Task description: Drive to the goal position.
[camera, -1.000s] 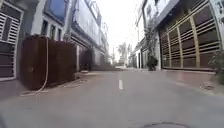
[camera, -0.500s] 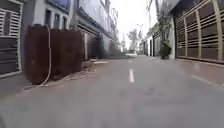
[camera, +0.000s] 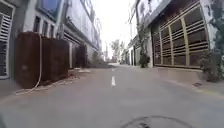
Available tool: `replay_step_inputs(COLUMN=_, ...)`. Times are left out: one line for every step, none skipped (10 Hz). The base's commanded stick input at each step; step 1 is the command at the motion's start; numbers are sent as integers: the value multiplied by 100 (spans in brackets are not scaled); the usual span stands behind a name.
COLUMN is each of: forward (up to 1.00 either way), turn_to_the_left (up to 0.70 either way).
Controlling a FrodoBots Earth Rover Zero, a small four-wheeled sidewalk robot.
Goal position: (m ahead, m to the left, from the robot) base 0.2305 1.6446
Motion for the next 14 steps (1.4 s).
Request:
replay_step_inputs(forward=-100, turn_to_the_left=0)
replay_step_inputs(forward=-100, turn_to_the_left=0)
replay_step_inputs(forward=-100, turn_to_the_left=0)
replay_step_inputs(forward=-100, turn_to_the_left=0)
replay_step_inputs(forward=-100, turn_to_the_left=0)
replay_step_inputs(forward=-100, turn_to_the_left=0)
replay_step_inputs(forward=-100, turn_to_the_left=0)
replay_step_inputs(forward=-100, turn_to_the_left=-3)
replay_step_inputs(forward=-100, turn_to_the_left=-16)
replay_step_inputs(forward=-100, turn_to_the_left=-40)
replay_step_inputs(forward=-100, turn_to_the_left=-40)
replay_step_inputs(forward=-100, turn_to_the_left=-40)
replay_step_inputs(forward=-100, turn_to_the_left=-40)
replay_step_inputs(forward=-100, turn_to_the_left=-40)
